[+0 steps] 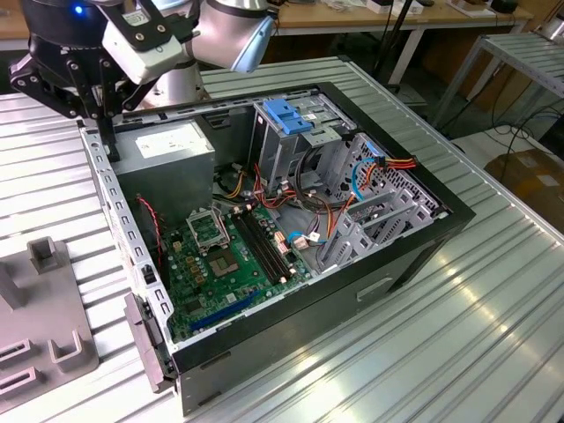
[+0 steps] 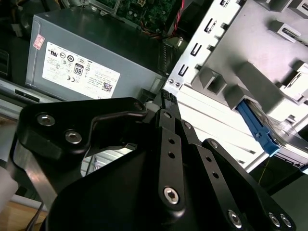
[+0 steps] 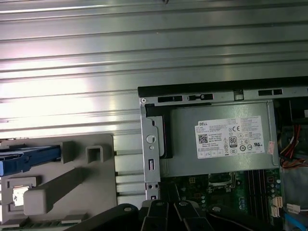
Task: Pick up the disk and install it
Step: 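Reach for the disk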
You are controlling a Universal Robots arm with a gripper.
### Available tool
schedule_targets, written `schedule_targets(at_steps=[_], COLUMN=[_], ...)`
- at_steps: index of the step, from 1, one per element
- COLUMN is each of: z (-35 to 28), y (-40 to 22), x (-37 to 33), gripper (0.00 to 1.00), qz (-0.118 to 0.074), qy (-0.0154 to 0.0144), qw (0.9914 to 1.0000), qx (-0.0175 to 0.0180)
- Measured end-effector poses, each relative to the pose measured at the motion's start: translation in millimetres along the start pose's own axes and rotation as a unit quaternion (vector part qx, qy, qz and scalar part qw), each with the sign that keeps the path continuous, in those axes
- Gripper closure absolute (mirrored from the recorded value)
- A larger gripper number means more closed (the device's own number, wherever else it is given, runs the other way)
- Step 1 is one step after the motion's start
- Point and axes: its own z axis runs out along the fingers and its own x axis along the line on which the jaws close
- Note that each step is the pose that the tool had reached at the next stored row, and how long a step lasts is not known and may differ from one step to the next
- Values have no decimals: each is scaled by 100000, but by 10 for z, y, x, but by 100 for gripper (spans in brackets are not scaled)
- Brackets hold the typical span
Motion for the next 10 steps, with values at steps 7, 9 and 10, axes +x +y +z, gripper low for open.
schedule_targets(at_steps=[7,9,10], z=[-1,-1,-1], y=[-4,-5,-6], x=[53,69,81], gripper=[90,90,90], qz=[-2,2,1], qy=[-2,-2,0], qw=[100000,100000,100000], qx=[-1,0,1])
